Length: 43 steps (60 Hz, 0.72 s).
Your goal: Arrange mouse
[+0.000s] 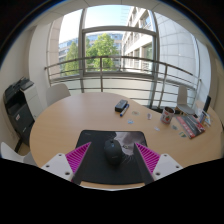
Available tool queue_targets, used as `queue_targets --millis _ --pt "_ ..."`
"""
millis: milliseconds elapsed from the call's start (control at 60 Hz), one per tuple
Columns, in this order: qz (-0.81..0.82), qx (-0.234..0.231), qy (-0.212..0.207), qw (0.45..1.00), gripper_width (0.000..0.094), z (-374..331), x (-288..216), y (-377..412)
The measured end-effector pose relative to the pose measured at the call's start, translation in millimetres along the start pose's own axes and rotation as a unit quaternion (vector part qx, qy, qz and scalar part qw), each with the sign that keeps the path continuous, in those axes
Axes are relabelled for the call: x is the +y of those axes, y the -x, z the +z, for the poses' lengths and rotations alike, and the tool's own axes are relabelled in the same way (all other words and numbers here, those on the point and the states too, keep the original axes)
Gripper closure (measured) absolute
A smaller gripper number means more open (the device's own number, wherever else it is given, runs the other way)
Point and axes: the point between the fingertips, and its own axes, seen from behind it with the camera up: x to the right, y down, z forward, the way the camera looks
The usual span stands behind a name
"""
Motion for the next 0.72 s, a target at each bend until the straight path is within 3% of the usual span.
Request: queue_targets --millis 200,383,717 --pt "0.005 0.026 -0.037 0.999 0.0093 -103.5 -8.7 10.9" --pt "0.002 0.043 -0.038 0.998 0.0093 -179.0 12.1 27.2" --pt "-0.02 0.048 -0.041 0.998 0.0092 -229.2 32.6 42.8"
